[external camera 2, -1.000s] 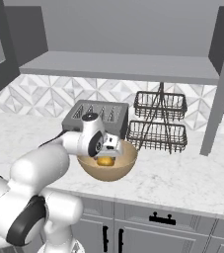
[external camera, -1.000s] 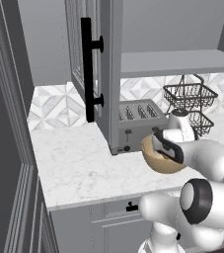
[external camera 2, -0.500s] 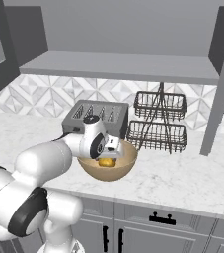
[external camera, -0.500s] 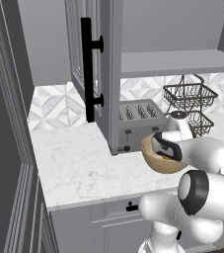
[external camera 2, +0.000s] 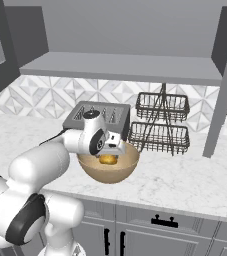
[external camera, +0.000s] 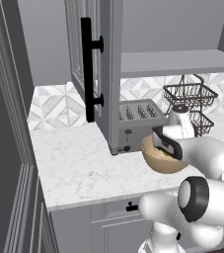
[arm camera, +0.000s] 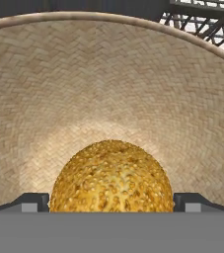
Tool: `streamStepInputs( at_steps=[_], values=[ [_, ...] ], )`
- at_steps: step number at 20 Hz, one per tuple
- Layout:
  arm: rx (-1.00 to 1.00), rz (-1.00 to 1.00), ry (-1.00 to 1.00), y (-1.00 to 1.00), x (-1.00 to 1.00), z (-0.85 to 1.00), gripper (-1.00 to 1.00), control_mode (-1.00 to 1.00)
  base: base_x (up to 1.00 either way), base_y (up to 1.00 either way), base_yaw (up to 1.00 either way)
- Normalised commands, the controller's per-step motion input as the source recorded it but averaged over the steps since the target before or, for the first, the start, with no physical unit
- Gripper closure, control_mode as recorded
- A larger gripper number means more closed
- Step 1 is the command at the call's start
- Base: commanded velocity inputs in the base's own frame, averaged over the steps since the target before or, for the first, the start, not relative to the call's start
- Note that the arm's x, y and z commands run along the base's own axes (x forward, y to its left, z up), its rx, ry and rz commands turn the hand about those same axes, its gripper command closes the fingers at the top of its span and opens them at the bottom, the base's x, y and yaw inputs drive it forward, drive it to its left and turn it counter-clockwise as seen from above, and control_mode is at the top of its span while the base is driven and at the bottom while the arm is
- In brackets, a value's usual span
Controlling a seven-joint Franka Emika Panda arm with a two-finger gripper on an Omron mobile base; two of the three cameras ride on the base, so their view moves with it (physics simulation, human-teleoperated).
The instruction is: Open the cabinet, pick up the bread from the cabinet and place it in the basket. Then move the basket to the dining counter.
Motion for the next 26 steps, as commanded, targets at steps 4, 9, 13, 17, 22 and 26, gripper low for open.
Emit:
streamStepInputs(
  at_steps=[4, 9, 13, 17, 22, 26],
  values=[
    [0.00, 0.00, 0.00, 0.00, 0.00, -0.03, -1.00, -1.00, 0.00, 0.00, 0.00],
    [0.00, 0.00, 0.00, 0.00, 0.00, -0.30, -1.00, -1.00, 0.00, 0.00, 0.00],
    [0.00, 0.00, 0.00, 0.08, -0.08, 0.08, -1.00, -1.00, 0.00, 0.00, 0.00],
    [0.00, 0.08, 0.00, 0.50, -0.34, 0.69, -1.00, -1.00, 0.00, 0.00, 0.00],
    [0.00, 0.09, 0.00, 0.64, -0.38, 0.76, -1.00, -1.00, 0.00, 0.00, 0.00],
    [-0.02, 0.07, 0.02, 0.79, -0.34, 0.08, -1.00, -1.00, 0.00, 0.00, 0.00]
  ],
)
